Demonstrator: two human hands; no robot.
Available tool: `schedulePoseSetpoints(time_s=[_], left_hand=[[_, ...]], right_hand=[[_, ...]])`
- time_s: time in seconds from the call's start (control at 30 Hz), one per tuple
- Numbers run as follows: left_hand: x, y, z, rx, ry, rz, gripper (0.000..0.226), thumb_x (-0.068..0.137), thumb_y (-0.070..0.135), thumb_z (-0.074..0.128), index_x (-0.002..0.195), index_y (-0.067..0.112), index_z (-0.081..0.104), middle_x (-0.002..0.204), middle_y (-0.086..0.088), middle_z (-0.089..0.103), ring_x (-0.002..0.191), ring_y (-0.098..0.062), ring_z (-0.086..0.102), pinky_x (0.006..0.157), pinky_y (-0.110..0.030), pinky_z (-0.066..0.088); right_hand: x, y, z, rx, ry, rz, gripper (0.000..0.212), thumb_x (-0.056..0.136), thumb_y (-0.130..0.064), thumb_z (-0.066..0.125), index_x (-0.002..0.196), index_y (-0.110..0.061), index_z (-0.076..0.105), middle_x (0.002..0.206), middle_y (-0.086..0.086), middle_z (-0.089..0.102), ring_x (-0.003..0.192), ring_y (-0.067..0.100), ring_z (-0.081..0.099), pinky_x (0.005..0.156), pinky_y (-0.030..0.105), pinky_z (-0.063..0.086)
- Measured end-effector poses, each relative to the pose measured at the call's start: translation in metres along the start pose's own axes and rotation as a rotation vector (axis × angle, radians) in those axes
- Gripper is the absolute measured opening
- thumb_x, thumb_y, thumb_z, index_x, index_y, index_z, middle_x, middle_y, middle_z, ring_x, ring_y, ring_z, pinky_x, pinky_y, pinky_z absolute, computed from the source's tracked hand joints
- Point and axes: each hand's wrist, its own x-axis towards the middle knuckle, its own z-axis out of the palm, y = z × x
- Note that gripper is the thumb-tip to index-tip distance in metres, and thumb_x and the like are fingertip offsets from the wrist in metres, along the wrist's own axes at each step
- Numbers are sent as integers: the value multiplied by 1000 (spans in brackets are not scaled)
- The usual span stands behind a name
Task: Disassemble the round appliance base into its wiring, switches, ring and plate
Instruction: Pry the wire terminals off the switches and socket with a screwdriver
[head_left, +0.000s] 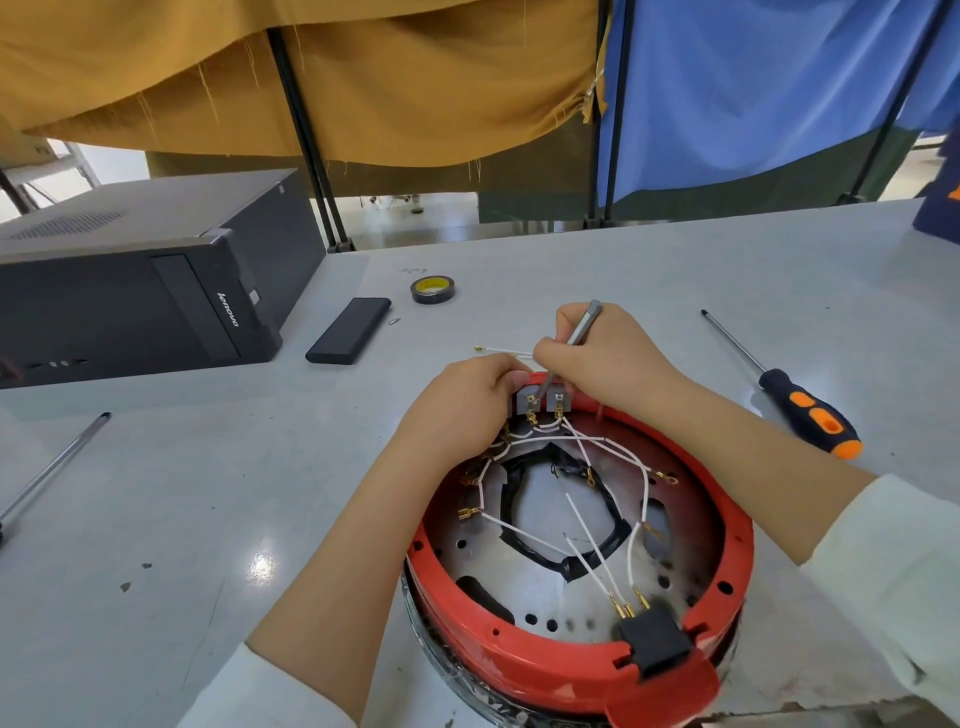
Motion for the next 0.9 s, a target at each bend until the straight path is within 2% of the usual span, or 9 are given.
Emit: schedulePoseSetpoints(time_s=[0.1, 0.23, 0.33, 0.43, 0.6, 0.73, 0.9], left_hand=[[0, -1, 0, -18, -6, -6, 25, 99, 29, 40, 104, 24, 65, 93, 3, 62, 86, -19, 55, 72, -30, 42], [0, -2, 0, -21, 0, -12, 25, 99, 29, 40, 104, 27, 64, 91, 7, 58, 83, -16, 53, 70, -30, 41], [-1, -1, 0, 8, 7, -26, 25, 98, 32, 39, 104, 29, 63, 92, 7, 59, 83, -17, 54, 71, -31, 43], [-2, 0, 0, 12, 14, -35, 25, 99, 32, 39, 105, 29, 63, 94, 5, 59, 86, -18, 54, 74, -33, 45], [-1, -1, 0, 30, 17, -44, 26, 99, 33, 38, 107, 29, 62, 98, 4, 60, 88, -19, 54, 75, -34, 45], [0, -2, 0, 42, 15, -44, 27, 99, 33, 37, 109, 28, 61, 105, 2, 62, 94, -20, 56, 82, -37, 46], [0, -2, 2, 91, 27, -37, 28, 100, 32, 35, 110, 26, 61, 101, -1, 63, 87, -20, 55, 70, -32, 42]], right_hand=[[-3, 2, -15, 72, 20, 43, 27, 77, -14, 59, 54, -14, 44, 36, -3, 51, 34, 2, 44, 40, 11, 34], [-13, 13, -24, 35, 43, 71, 27, 77, -14, 60, 55, -12, 44, 40, -2, 51, 34, 4, 41, 39, 12, 32], [-17, 16, -21, 28, 72, 70, 24, 78, -15, 60, 59, -8, 46, 49, 7, 53, 36, 5, 40, 43, 17, 34], [-15, 15, -19, 8, 55, 48, 30, 80, -17, 61, 57, -12, 42, 55, 11, 54, 38, 5, 40, 47, 20, 35], [-14, 16, -13, 23, 67, 32, 30, 81, -18, 62, 59, -12, 43, 51, 7, 51, 34, 4, 40, 41, 14, 32], [-12, 19, -11, 30, 85, 15, 30, 81, -17, 62, 58, -12, 43, 48, 2, 46, 33, 3, 39, 40, 12, 31], [-12, 16, -8, -37, 83, -33, 37, 80, -19, 62, 54, -17, 35, 47, -5, 34, 40, 6, 35, 42, 16, 28]])
